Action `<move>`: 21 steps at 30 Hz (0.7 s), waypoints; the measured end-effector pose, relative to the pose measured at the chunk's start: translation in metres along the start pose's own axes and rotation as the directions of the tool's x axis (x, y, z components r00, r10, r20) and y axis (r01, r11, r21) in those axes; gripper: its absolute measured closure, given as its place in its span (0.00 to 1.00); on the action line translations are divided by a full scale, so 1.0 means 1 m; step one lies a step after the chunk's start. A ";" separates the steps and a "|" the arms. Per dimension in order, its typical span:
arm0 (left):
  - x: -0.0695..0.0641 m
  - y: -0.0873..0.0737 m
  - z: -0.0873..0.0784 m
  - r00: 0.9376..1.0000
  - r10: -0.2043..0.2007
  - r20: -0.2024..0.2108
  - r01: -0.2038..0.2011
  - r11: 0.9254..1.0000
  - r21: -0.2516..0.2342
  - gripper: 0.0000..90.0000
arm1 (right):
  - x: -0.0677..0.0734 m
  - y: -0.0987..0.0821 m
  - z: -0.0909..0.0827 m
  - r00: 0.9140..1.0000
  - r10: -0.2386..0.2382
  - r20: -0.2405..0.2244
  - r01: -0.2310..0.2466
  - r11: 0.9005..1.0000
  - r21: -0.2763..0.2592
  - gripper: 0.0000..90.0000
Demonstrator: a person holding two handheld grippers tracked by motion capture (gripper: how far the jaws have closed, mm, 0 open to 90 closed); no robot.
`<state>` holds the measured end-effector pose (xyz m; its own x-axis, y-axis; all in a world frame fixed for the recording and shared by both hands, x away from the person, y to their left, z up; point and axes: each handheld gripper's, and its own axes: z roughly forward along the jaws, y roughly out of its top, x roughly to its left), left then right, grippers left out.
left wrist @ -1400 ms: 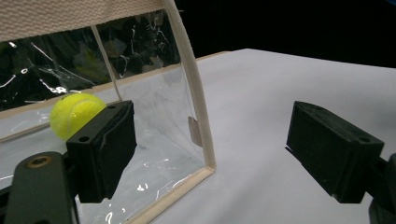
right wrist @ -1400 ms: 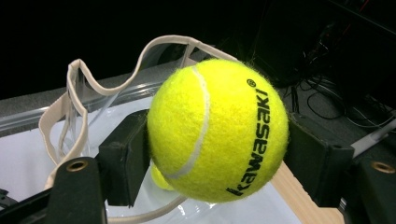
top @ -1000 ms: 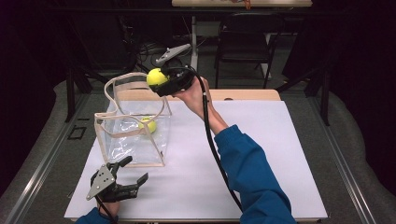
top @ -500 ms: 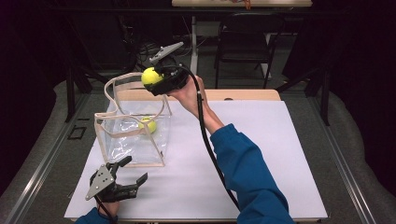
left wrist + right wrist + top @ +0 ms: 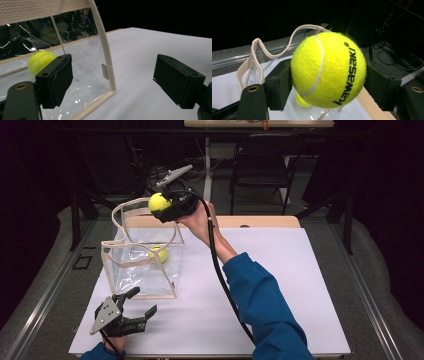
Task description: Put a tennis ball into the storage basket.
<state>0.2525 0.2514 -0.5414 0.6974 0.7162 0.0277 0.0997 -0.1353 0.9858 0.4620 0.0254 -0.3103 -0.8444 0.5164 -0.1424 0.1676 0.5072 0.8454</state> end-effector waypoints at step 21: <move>0.000 0.000 0.001 1.000 0.002 0.011 -0.002 1.000 -0.001 0.18 | 0.007 0.011 0.020 1.000 -0.017 -0.022 0.017 1.000 0.007 0.30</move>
<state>0.2531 0.2503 -0.5416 0.7055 0.7082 0.0275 0.0981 -0.1360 0.9858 0.4677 0.0483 -0.3127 -0.8579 0.4927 -0.1457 0.1566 0.5208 0.8392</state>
